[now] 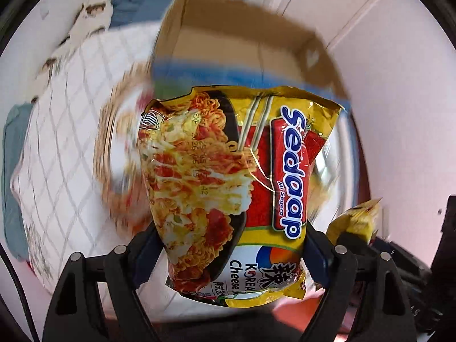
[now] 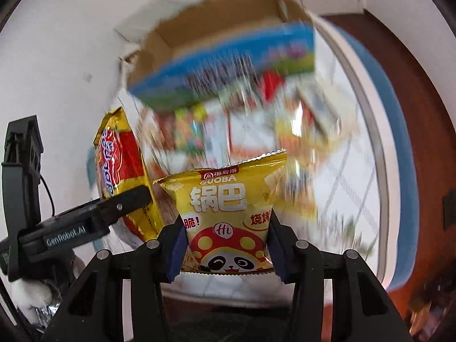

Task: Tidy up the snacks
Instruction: 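Carry both packs into the cardboard box and open both tools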

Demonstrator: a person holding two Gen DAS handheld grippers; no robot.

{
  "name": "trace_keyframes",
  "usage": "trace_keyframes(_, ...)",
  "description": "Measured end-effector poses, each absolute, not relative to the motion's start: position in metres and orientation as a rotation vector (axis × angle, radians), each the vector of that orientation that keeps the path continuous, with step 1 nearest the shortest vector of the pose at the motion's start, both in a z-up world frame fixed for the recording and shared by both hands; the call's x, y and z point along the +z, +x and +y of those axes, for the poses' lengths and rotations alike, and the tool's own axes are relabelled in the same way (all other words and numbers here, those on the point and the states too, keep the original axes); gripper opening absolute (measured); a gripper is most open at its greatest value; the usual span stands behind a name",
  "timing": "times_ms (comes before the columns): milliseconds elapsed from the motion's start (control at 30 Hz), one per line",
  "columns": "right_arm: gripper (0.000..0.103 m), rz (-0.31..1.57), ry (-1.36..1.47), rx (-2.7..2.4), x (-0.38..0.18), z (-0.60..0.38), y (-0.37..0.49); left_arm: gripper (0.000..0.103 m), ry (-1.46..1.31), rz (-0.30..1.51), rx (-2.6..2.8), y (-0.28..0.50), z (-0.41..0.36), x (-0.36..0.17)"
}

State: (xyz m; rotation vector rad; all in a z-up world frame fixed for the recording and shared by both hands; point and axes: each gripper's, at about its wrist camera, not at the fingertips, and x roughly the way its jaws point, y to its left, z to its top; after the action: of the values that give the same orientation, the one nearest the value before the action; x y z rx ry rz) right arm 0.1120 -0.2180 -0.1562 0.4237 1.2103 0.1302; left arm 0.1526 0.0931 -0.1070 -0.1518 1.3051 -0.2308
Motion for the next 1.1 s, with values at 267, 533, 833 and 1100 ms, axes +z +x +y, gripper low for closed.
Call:
trace_keyframes(267, 0.052, 1.102, 0.358, 0.139, -0.115, -0.257, 0.253, 0.085, -0.129, 1.282, -0.191, 0.307, 0.048, -0.106)
trace_keyframes(533, 0.052, 1.181, 0.281, 0.120, -0.164, -0.267, 0.402, 0.085, -0.079, 1.463, -0.127, 0.451, 0.004, -0.173)
trace_keyframes(833, 0.052, 1.293, 0.228, 0.131, -0.227, -0.264, 0.490, 0.085, -0.051, 1.566, -0.115, 0.478, 0.004, -0.200)
trace_keyframes(1100, 0.095, 1.358, 0.221, 0.176, -0.262, -0.259, 0.510, 0.090, -0.061, 1.603, -0.143, 0.483, 0.010, -0.216)
